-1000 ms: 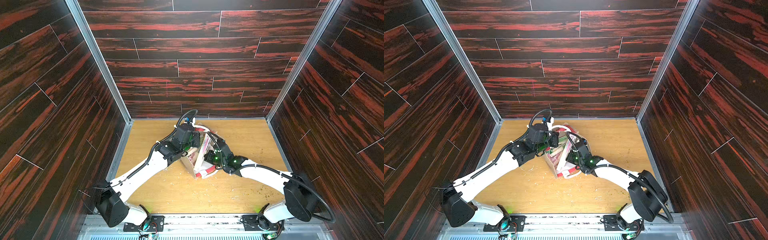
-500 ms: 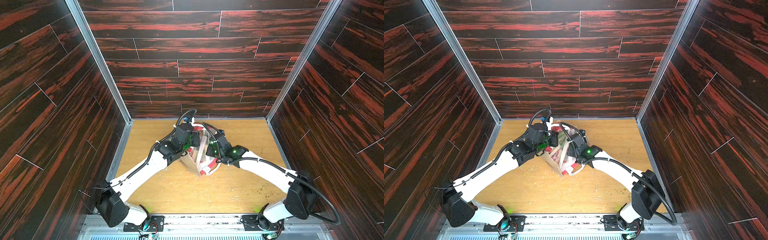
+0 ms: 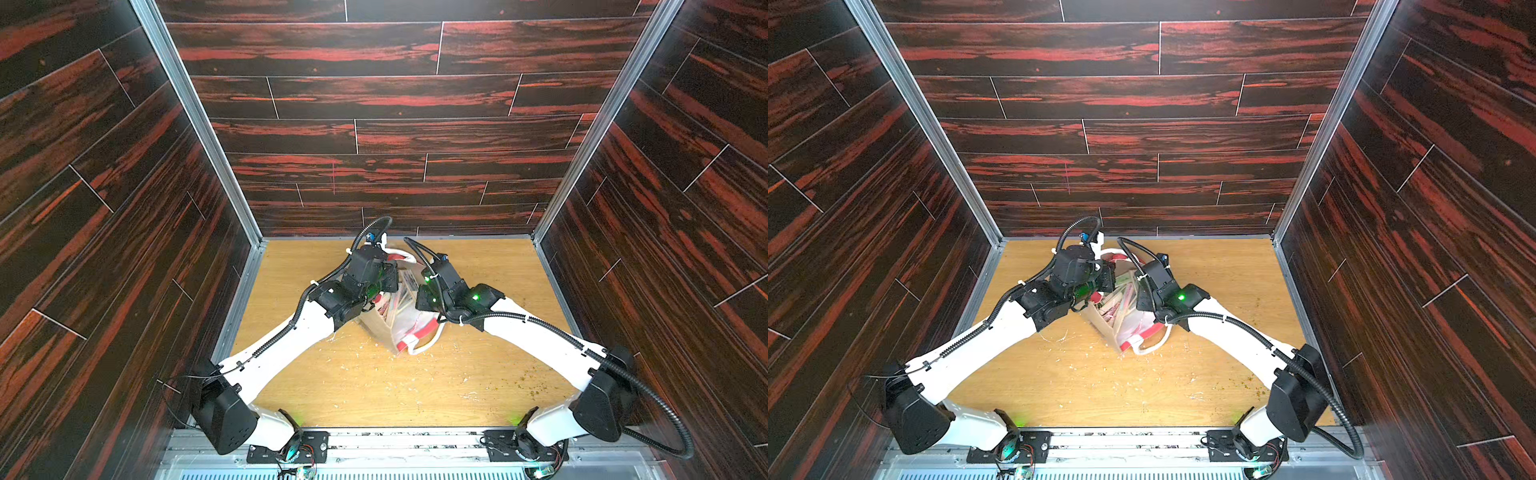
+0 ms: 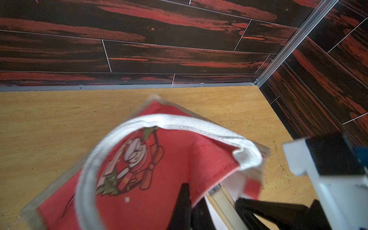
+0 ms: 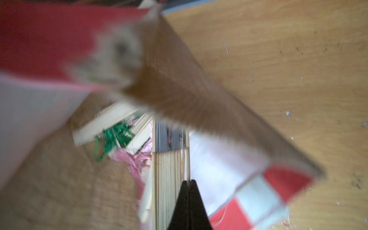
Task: Take out the folding fans from the tote bags
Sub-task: Pick up the folding fan from the canvas bag.
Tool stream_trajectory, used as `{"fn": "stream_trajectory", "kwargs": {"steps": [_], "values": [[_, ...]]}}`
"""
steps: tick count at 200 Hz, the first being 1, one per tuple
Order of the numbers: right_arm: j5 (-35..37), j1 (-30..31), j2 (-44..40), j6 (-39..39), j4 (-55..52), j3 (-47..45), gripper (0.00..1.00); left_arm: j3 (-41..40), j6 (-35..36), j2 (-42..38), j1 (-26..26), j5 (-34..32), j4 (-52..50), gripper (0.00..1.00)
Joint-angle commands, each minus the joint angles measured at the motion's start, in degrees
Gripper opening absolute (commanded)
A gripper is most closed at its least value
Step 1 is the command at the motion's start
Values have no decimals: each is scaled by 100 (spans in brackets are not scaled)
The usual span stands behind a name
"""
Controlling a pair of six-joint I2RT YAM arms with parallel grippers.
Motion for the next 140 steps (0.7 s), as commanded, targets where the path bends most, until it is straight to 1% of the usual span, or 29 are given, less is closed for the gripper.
{"fn": "stream_trajectory", "kwargs": {"steps": [1, 28, 80, 113, 140], "values": [[-148, 7, -208, -129, -30, -288, 0, 189, -130, -141, -5, -67, 151, 0], [-256, 33, -150, -4, 188, -553, 0, 225, -214, -57, -5, -3, 158, 0], [-89, 103, -537, -94, 221, -865, 0, 331, -350, 67, -5, -133, 75, 0], [-23, 170, -853, -216, 109, -972, 0, 353, -394, 78, -5, -442, 5, 0], [-27, 184, -1080, -326, 9, -1013, 0, 515, -419, 170, -5, -927, -199, 0]]}}
